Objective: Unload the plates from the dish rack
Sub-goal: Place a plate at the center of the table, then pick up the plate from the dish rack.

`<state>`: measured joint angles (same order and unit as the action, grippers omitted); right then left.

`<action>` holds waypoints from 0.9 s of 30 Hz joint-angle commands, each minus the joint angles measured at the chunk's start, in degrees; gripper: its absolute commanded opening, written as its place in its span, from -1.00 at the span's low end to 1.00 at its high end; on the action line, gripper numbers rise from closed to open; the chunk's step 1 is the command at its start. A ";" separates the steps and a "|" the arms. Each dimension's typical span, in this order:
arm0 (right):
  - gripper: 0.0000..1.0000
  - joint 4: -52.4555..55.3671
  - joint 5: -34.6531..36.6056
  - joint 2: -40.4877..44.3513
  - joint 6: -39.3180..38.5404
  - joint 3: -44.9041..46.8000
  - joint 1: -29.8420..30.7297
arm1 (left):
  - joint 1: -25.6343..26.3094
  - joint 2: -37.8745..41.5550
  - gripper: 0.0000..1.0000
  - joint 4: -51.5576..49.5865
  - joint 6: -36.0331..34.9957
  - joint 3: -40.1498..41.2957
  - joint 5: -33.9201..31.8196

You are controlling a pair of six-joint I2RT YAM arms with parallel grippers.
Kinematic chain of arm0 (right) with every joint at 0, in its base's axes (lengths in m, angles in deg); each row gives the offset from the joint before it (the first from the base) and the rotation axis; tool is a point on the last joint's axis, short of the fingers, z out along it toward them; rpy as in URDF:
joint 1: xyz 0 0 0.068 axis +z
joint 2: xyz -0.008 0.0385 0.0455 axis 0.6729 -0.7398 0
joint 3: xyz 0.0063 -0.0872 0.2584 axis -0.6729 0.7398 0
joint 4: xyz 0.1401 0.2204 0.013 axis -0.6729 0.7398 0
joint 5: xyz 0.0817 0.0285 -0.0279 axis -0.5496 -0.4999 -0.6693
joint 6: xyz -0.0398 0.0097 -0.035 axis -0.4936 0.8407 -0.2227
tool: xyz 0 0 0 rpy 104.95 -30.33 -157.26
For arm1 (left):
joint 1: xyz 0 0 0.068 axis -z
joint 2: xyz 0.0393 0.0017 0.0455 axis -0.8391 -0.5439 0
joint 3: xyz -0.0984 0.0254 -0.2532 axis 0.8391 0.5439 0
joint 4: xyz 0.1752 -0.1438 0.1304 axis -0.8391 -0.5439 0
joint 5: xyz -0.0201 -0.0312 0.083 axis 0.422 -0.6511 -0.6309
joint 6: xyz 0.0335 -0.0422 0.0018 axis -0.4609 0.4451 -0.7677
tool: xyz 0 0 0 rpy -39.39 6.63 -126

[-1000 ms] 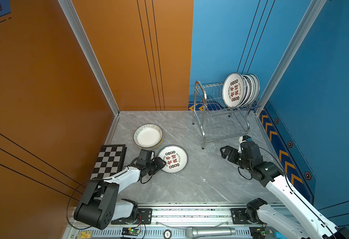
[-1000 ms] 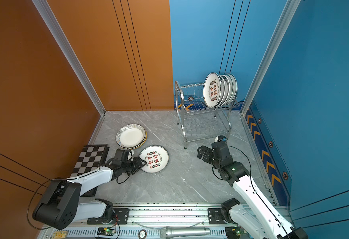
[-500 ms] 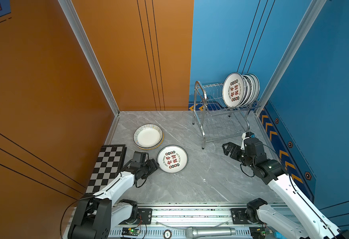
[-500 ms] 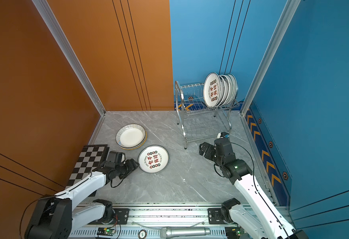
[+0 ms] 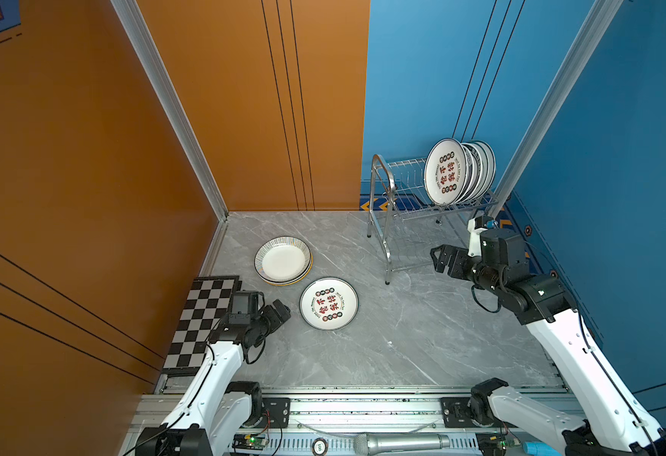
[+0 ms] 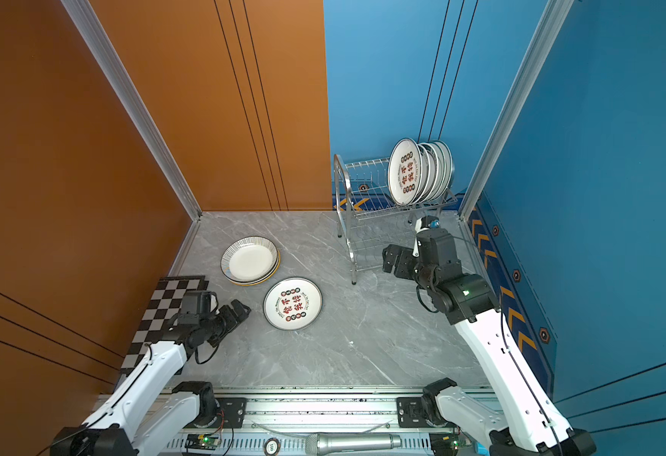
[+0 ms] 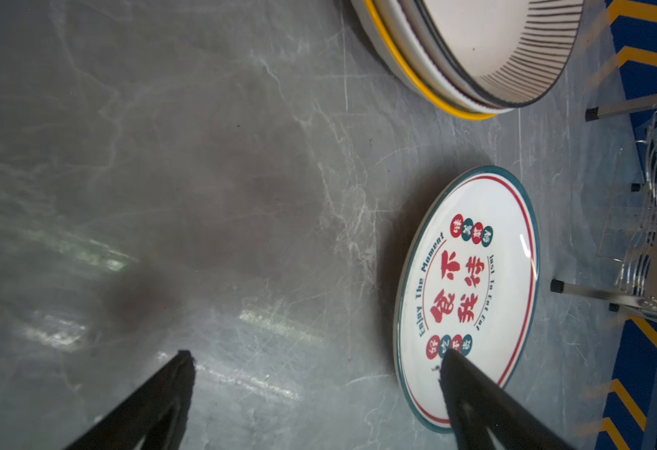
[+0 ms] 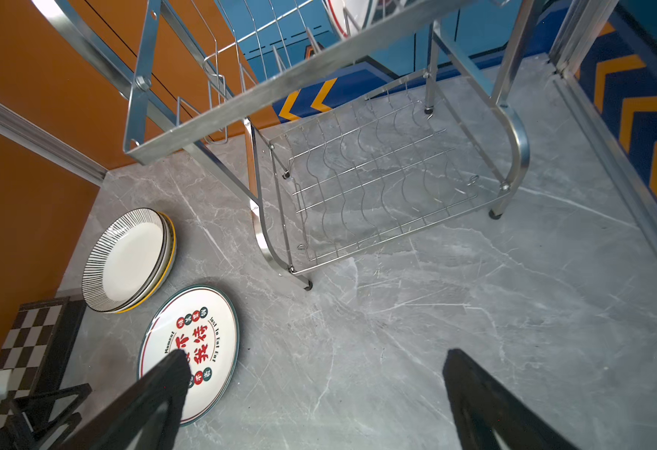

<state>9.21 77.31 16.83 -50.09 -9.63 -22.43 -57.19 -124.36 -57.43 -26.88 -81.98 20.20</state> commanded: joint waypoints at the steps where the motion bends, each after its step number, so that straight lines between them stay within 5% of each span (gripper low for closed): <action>1: 0.99 6.91 6.04 -3.25 -4.78 -6.78 0.10 | -1.21 1.35 0.98 -3.48 -1.95 -1.96 1.22; 11: 0.99 6.80 15.64 -13.28 -7.58 -21.66 -0.10 | -2.23 0.93 0.96 -3.96 -3.19 -3.87 1.92; 27: 0.99 7.95 8.81 -27.75 -6.70 -40.47 -4.81 | -3.02 1.42 0.96 -6.52 -2.64 -5.42 1.17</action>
<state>15.33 88.51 -9.09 -56.73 -47.55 -26.76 -59.70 -123.36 -61.91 -29.22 -85.98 20.96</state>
